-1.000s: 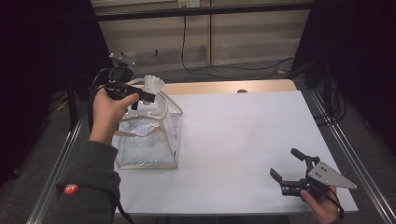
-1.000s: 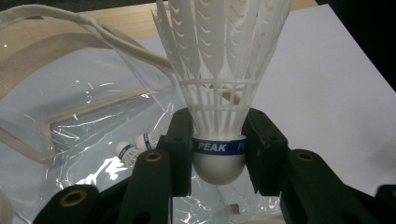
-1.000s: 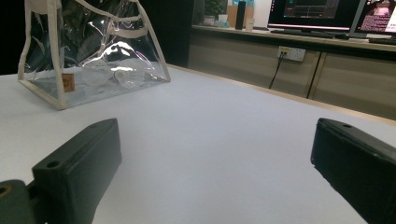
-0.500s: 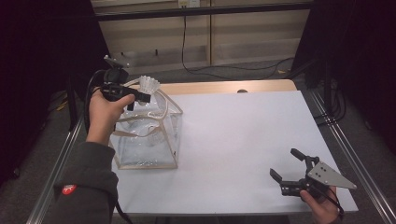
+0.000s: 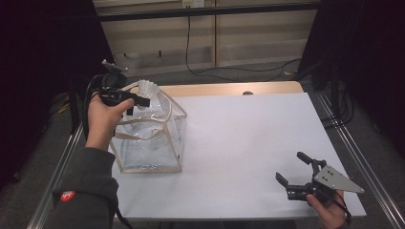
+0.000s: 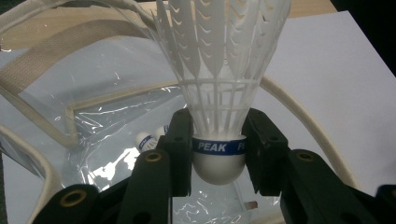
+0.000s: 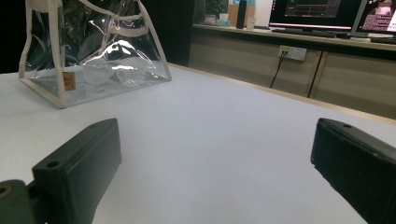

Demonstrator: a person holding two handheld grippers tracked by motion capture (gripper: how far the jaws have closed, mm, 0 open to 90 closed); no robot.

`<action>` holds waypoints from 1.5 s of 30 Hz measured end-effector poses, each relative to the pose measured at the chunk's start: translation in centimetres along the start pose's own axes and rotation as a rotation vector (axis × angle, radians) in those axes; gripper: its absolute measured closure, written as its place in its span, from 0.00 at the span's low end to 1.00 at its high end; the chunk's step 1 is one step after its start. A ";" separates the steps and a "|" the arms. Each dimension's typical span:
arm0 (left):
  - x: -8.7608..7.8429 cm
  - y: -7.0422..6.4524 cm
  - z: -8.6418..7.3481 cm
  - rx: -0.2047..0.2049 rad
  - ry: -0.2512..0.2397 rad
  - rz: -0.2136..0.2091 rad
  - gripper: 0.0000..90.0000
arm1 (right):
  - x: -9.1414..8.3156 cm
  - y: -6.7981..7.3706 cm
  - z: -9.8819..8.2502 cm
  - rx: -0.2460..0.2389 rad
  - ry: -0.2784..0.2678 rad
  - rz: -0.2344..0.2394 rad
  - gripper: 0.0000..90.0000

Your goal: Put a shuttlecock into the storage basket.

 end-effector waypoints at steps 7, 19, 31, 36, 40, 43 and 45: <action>0.1 0.4 -0.3 -0.009 0.000 0.013 0.73 | 0.0 0.0 0.0 -0.001 0.000 0.004 0.02; 0.5 1.1 -0.8 -0.024 0.004 0.018 0.73 | 0.1 0.0 -0.1 0.000 -0.001 0.008 0.02; 0.6 1.5 -1.3 -0.030 0.006 0.022 0.73 | 0.0 0.0 0.0 -0.003 0.000 0.006 0.02; 0.6 1.7 -1.4 -0.038 0.004 0.031 0.72 | 0.0 0.0 0.0 -0.001 0.000 0.003 0.02; 0.7 1.9 -1.5 -0.036 0.011 0.037 0.72 | 0.0 0.0 0.0 -0.002 -0.001 0.004 0.02; 0.8 2.0 -1.7 -0.034 0.017 0.041 0.72 | 0.0 0.0 0.0 -0.002 -0.001 0.003 0.02; 0.9 2.0 -1.7 -0.035 0.012 0.040 0.72 | 0.0 0.0 0.0 -0.002 -0.002 0.004 0.02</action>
Point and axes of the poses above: each handheld gripper's, and its own axes: x roughly forward along the jaws, z roughly out of its top, y roughly to its left, the point moved 3 cm from there along x, roughly forward along the jaws
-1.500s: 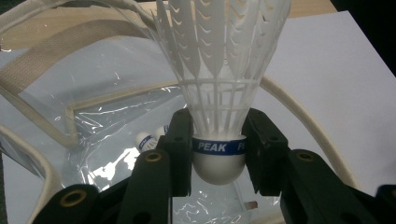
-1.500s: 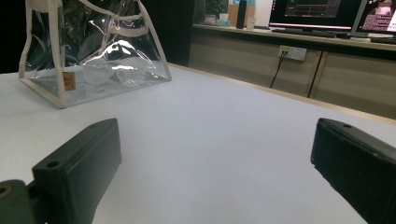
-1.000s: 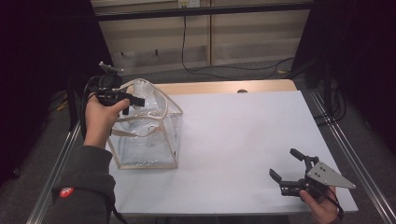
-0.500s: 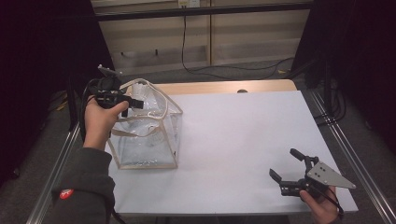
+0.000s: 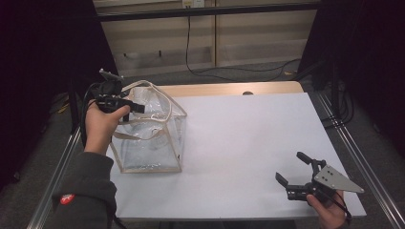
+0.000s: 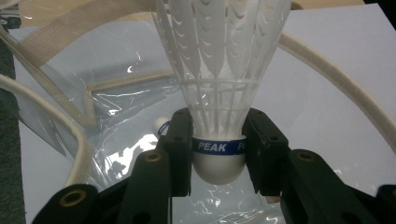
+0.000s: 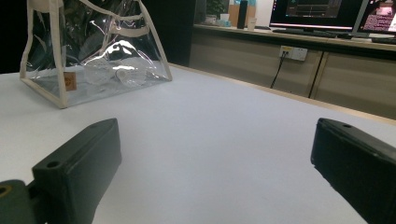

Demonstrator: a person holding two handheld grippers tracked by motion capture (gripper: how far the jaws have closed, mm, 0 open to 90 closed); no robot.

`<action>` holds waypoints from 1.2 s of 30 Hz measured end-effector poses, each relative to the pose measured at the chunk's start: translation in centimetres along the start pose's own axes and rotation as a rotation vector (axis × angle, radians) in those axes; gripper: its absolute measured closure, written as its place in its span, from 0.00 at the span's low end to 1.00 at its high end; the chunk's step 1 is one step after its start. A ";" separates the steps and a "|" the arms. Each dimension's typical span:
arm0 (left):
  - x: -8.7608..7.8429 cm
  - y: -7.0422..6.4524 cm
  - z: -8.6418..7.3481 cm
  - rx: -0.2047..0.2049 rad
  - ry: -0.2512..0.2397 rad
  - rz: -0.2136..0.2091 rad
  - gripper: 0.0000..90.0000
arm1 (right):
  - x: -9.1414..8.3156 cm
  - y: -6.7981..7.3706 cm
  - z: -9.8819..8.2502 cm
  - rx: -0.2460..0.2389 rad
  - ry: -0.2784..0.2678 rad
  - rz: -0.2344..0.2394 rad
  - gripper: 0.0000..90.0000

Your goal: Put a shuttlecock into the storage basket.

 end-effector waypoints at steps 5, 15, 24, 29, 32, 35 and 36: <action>0.1 0.1 -0.2 0.002 0.008 -0.001 0.72 | 0.0 0.0 0.0 -0.005 0.000 0.003 0.02; 0.3 0.3 -0.5 -0.013 0.006 0.004 0.68 | 0.0 0.0 0.0 -0.006 0.000 0.002 0.02; 0.3 0.3 -0.6 -0.016 0.002 0.002 0.63 | 0.0 0.0 0.0 -0.007 0.000 0.004 0.02; 0.3 0.2 -0.6 -0.011 0.007 -0.001 0.65 | 0.0 0.0 0.0 -0.006 -0.001 0.005 0.02; 0.3 0.2 -0.6 -0.014 0.005 -0.002 0.63 | 0.0 0.0 0.0 -0.009 -0.002 0.006 0.02; 0.3 0.1 -0.6 -0.014 0.001 -0.007 0.62 | 0.0 0.0 0.0 -0.007 -0.001 0.003 0.02; 0.3 0.1 -0.6 -0.008 0.007 -0.011 0.61 | 0.0 0.0 0.0 -0.007 -0.001 0.004 0.02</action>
Point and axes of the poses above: each handheld gripper's, and its own axes: x roughly forward along the jaws, z roughly out of its top, y roughly to its left, the point moved 3 cm from there along x, roughly forward along the jaws
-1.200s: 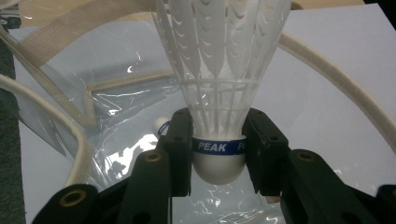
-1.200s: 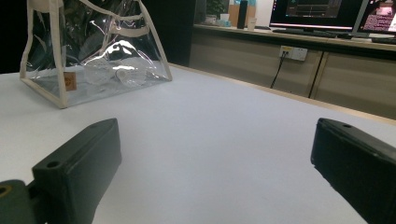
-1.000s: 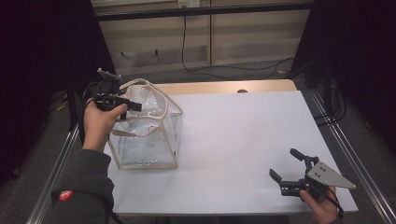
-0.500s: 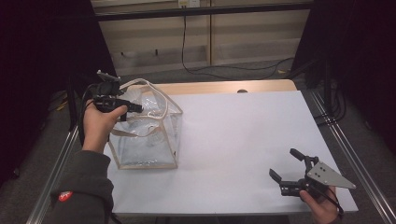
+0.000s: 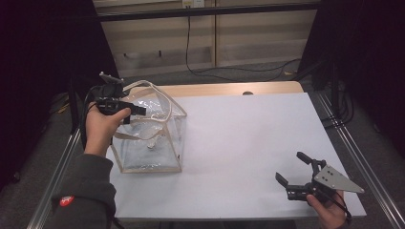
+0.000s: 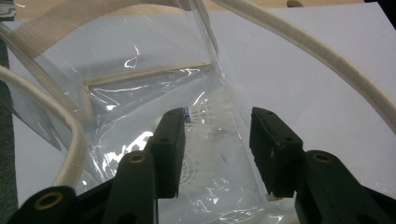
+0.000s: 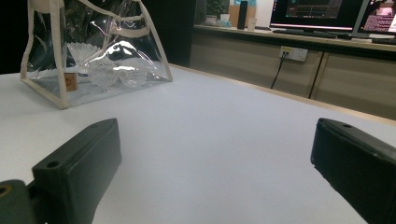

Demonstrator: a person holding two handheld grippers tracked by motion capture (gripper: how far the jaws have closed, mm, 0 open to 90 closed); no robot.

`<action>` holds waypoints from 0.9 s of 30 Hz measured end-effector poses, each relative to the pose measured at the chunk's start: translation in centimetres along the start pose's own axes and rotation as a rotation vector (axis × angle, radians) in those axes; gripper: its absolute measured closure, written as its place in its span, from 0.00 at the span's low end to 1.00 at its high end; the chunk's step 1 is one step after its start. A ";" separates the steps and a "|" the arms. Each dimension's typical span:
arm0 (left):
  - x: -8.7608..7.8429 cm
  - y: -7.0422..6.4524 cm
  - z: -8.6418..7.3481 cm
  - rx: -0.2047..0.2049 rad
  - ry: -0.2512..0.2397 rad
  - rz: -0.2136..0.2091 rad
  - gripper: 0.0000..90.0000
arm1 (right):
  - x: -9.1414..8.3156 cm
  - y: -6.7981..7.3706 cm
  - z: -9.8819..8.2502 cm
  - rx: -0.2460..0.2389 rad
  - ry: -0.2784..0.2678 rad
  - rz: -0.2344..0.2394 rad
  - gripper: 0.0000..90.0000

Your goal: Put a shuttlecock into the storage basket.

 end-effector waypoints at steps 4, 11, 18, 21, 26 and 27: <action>-0.1 -0.3 0.1 -0.004 -0.012 -0.016 0.56 | 0.0 0.0 0.0 0.001 -0.002 0.001 0.02; -0.5 -1.0 0.3 0.021 -0.010 -0.048 0.48 | 0.0 0.0 0.0 0.001 -0.001 0.003 0.02; -0.8 -2.1 0.5 0.052 -0.006 -0.093 0.39 | 0.1 0.0 0.0 0.001 -0.003 0.002 0.02; -0.9 -2.5 0.5 0.066 -0.001 -0.107 0.34 | 0.1 0.0 0.0 0.002 0.000 -0.001 0.02; -1.1 -3.3 0.6 0.079 -0.004 -0.140 0.28 | 0.1 0.0 0.0 0.007 0.001 0.001 0.02; -1.2 -3.4 0.6 0.084 -0.005 -0.142 0.26 | 0.1 0.0 -0.1 0.005 0.002 0.001 0.02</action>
Point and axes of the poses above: each handheld gripper's, and its own axes: x roughly forward along the jaws, z roughly out of its top, y roughly to its left, the point moved 3 cm from there along x, roughly forward along the jaws
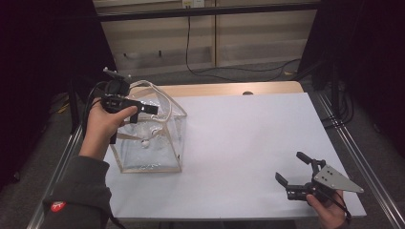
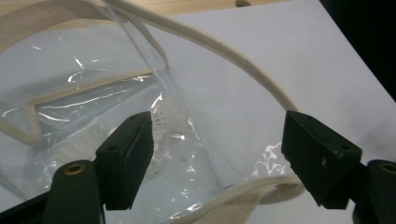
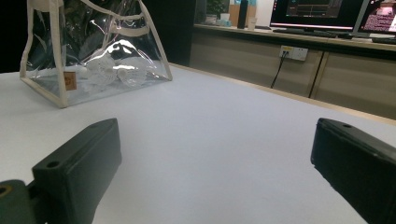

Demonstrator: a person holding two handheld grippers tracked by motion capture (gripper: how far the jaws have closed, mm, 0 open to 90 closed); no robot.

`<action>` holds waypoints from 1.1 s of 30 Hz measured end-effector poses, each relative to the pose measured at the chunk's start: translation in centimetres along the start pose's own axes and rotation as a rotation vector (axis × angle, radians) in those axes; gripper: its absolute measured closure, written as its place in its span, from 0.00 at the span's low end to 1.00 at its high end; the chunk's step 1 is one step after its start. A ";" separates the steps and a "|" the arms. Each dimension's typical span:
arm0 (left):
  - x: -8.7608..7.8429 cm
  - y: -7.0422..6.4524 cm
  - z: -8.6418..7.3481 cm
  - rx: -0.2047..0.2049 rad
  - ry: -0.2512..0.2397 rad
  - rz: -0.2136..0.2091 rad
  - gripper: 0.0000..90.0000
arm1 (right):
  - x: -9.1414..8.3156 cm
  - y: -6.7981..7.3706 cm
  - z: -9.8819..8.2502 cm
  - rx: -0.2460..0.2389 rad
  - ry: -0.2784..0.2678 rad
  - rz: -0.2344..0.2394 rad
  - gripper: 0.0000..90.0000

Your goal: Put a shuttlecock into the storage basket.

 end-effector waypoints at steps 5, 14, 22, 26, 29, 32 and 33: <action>-0.2 -0.8 -0.1 0.039 0.015 -0.030 0.21 | 0.0 -0.1 0.0 0.001 0.000 -0.002 0.02; -0.6 -1.9 -0.2 0.075 0.014 -0.082 0.17 | 0.0 0.1 0.0 -0.004 0.002 0.001 0.02; -1.2 -2.3 -0.6 0.105 0.015 -0.113 0.14 | 0.0 0.1 0.0 -0.003 0.000 0.001 0.02; -1.5 -2.4 -0.8 0.119 0.020 -0.128 0.12 | 0.0 0.2 0.0 -0.006 0.001 0.001 0.02; -1.8 -2.6 -1.0 0.125 0.019 -0.143 0.12 | 0.0 0.3 0.1 -0.005 0.001 0.005 0.02; -2.0 -2.7 -1.2 0.128 0.016 -0.158 0.11 | 0.0 0.3 0.1 -0.005 0.001 0.005 0.02; -2.0 -2.7 -1.2 0.131 0.015 -0.159 0.10 | 0.0 0.3 0.1 -0.005 0.001 0.004 0.02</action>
Point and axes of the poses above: each handheld gripper's, and its own axes: x roughly forward along the jaws, z roughly out of its top, y roughly to its left, the point moved 3 cm from there along x, roughly forward along the jaws
